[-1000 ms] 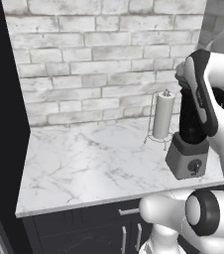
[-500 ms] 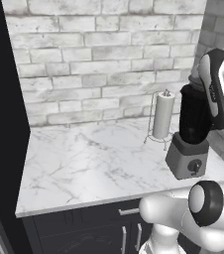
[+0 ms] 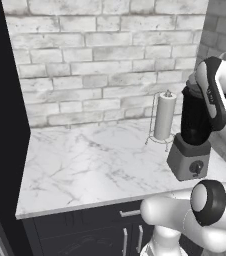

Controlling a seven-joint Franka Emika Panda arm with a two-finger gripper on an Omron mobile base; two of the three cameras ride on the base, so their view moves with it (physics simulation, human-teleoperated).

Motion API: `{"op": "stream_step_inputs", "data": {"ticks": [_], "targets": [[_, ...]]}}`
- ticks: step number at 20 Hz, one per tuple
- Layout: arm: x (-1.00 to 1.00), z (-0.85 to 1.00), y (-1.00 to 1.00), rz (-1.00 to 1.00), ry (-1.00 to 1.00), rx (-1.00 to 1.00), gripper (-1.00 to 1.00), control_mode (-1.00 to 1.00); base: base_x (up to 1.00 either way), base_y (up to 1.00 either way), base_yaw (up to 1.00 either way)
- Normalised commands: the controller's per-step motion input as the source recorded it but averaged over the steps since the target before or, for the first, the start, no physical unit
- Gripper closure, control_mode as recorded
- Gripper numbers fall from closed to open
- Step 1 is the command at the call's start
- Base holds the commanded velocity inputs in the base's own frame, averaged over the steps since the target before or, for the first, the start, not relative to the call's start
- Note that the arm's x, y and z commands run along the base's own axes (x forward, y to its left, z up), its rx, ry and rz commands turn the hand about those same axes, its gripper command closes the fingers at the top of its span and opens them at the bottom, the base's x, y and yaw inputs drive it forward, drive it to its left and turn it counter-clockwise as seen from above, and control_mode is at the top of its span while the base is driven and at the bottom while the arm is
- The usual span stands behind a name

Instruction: Close the lid blender by securely placing the lid on top.

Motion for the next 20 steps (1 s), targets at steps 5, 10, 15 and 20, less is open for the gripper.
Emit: {"op": "stream_step_inputs", "data": {"ticks": [5,10,15,20], "targets": [[0.14,-0.28,0.0,0.0,-0.01,0.0,1.0,-1.0,0.0,0.0,0.0],[0.29,-0.18,0.0,0.0,0.0,0.0,1.0,-1.0,0.0,0.0,0.0],[0.03,-0.04,0.0,0.0,0.06,0.01,1.0,-1.0,0.0,0.0,0.0],[0.0,-0.03,0.0,0.0,0.12,0.03,1.0,-1.0,0.0,0.0,0.0]]}}
